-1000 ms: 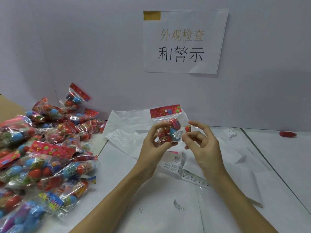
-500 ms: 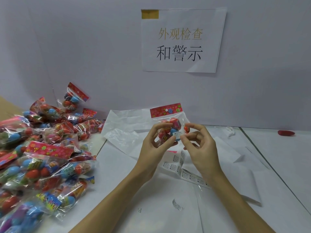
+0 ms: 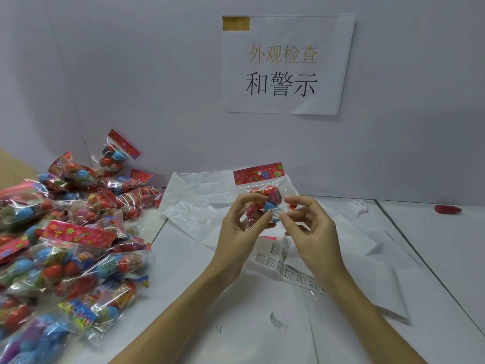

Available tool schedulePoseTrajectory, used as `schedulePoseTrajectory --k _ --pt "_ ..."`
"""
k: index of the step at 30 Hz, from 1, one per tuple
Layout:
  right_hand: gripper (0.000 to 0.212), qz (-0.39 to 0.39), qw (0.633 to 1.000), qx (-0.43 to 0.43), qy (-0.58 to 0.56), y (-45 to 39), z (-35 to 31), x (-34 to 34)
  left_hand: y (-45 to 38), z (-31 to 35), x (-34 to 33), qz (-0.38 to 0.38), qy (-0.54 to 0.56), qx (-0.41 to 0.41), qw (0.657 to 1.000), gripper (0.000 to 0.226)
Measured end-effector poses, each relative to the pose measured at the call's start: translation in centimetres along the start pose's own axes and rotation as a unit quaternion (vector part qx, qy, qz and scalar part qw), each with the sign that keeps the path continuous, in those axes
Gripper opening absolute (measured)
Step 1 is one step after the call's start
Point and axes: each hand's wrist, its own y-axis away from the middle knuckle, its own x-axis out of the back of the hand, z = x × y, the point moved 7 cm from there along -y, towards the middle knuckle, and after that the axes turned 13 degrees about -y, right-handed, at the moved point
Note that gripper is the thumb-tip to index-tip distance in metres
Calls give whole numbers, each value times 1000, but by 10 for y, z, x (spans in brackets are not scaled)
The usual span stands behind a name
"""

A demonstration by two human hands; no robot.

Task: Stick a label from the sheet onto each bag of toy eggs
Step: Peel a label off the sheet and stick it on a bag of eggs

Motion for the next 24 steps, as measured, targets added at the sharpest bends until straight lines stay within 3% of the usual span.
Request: schedulePoseTrajectory --k 4,6,11,15,19,22,24 --pt "36 28 982 94 164 3 -12 2 -2 1 4 28 -33 -11 999 24" --pt "43 55 974 107 192 1 -13 7 -3 2 8 33 -43 -7 999 22" --pt "66 -29 994 -98 33 -3 14 0 -2 5 7 -2 -38 -26 999 22" --pt "33 -66 990 -115 -37 2 20 -9 -1 5 -2 -36 -25 -45 998 24" --pt "28 -71 981 -148 -102 1 20 -7 -2 2 2 -33 -25 -25 999 28" --pt "32 -60 986 -130 -90 1 18 -7 -2 4 -1 -56 25 -30 998 56" --pt "30 -54 988 -124 -75 0 20 -5 -3 -3 -1 -52 58 13 997 82"
